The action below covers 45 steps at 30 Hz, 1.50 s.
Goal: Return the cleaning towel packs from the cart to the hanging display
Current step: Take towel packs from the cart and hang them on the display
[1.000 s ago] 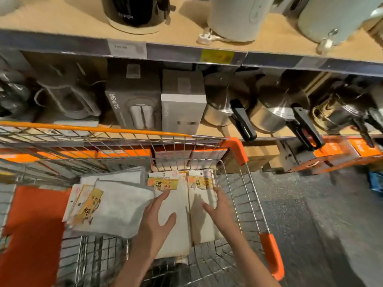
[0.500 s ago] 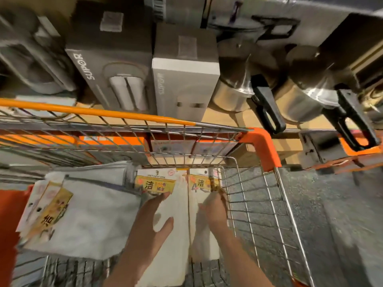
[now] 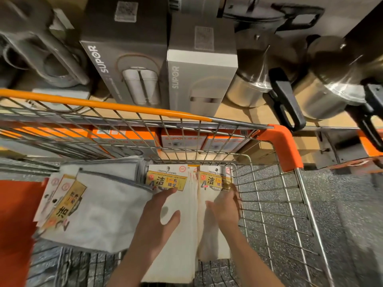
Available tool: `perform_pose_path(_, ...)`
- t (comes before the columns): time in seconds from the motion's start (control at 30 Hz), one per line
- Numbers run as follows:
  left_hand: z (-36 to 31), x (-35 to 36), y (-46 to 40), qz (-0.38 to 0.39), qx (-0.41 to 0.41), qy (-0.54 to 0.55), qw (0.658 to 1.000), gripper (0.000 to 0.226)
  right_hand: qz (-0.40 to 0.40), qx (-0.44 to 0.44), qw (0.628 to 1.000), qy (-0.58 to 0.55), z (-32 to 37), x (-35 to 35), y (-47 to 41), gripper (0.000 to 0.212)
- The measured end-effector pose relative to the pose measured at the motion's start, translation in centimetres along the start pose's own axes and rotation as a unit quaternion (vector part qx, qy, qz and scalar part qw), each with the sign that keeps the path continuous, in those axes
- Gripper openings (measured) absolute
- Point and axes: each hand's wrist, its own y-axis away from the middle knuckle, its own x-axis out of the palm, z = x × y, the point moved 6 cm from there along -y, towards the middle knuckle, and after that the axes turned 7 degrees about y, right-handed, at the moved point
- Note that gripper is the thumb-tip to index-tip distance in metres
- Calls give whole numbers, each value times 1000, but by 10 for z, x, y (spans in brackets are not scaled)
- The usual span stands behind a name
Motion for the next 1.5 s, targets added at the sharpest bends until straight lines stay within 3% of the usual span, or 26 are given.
perform_pose_path(0.13, -3, 2, 0, 9, 11, -2, 1000, 48, 8, -6, 1000, 6, 5, 0, 1, 63)
perform_pose_path(0.23, -2, 3, 0, 12, 14, -9, 1000, 46, 4, 10, 998, -59, 4, -6, 2, 87)
perform_pose_path(0.3, -2, 3, 0, 12, 17, -9, 1000, 46, 43, -35, 997, 47, 13, -8, 6, 57)
perform_pose_path(0.33, -2, 3, 0, 12, 20, -8, 1000, 46, 26, -84, 977, 193, 12, -8, 8, 50)
perform_pose_path(0.37, -2, 3, 0, 14, 23, -8, 1000, 46, -34, -107, 965, 238, 15, -18, 5, 44)
perform_pose_path(0.4, -3, 3, 1, 14, 25, -8, 1000, 47, -44, -51, 981, 180, 13, -23, 9, 32)
perform_pose_path(0.43, -4, 4, 1, 13, 28, -10, 999, 47, -22, -15, 1000, -10, 7, -23, 12, 20)
perform_pose_path(0.47, -5, 4, 2, 13, 32, -12, 999, 48, -49, -3, 988, -144, 0, -29, 15, 32)
perform_pose_path(0.5, -7, 5, 2, 12, 38, -15, 999, 48, -45, 8, 984, -171, -4, -31, 15, 44)
perform_pose_path(0.67, -9, 10, 3, 25, 56, -26, 998, 45, 33, -91, 976, -197, 0, -45, 25, 60)
perform_pose_path(0.9, -8, 9, 10, 18, 87, -48, 995, 46, -2, -191, 957, -218, 26, -97, 57, 71)
perform_pose_path(1.1, -6, 5, 15, 4, 90, -6, 996, 54, 8, -243, 939, -244, 51, -142, 91, 64)
perform_pose_path(1.2, -4, 2, 14, -13, 86, 8, 996, 51, 49, -240, 940, -239, 67, -121, 96, 57)
perform_pose_path(1.33, 14, -6, 11, -28, 49, 11, 998, 51, 104, -170, 945, -258, 80, -69, 92, 54)
perform_pose_path(1.5, 48, -8, 8, -23, -43, 42, 998, 54, 83, -137, 962, -222, 82, -32, 88, 55)
